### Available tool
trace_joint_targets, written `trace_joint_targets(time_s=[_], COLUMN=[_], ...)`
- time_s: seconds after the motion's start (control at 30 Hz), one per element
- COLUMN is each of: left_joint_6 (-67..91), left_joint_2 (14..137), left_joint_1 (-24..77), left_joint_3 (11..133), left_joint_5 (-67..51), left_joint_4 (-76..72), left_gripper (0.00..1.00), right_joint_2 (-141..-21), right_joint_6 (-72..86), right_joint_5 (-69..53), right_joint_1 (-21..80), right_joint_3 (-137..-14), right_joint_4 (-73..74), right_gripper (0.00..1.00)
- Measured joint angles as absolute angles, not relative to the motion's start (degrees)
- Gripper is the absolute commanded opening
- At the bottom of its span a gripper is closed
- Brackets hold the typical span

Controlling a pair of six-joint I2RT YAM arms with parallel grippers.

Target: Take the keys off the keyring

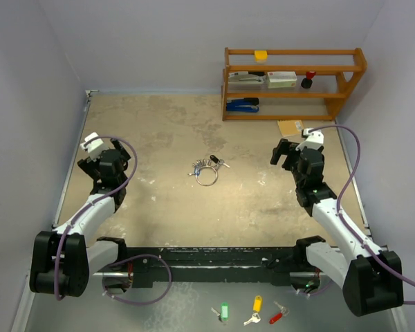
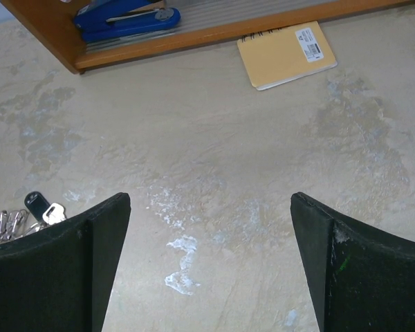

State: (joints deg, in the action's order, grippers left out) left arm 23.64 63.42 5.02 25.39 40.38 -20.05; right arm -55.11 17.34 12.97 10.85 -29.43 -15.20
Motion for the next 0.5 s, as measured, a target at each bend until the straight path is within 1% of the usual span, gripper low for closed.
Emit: trace_joint_targets(time_s=[0.17, 0.37, 0.43, 0.5], left_joint_6=[24.0, 23.4, 22.7, 20.7], left_joint_2=[63.4, 63.4, 63.4, 63.8], left_joint_1=[5.0, 5.8, 7.7, 11.8], left_joint_3=[25.4, 25.4, 25.7, 26.7], left_joint_5=[40.0, 35.8, 35.2, 36.3], left_joint_4=[-20.0, -20.5, -20.5, -20.4], left_gripper=[0.99, 0.99, 0.99, 0.99], right_joint_2=[-55.1, -55.2, -55.1, -55.0], right_joint_6=[17.1, 15.9, 15.5, 14.9], right_joint_5=[13.5, 13.3, 12.4, 11.6], right_joint_1=[10.9, 10.9, 10.9, 11.2], right_joint_3=[-30.2, -31.0, -31.0, -31.0], right_joint_4=[-14.7, -13.6, -13.5, -13.6], right_gripper=[1.0, 1.0, 1.0, 1.0])
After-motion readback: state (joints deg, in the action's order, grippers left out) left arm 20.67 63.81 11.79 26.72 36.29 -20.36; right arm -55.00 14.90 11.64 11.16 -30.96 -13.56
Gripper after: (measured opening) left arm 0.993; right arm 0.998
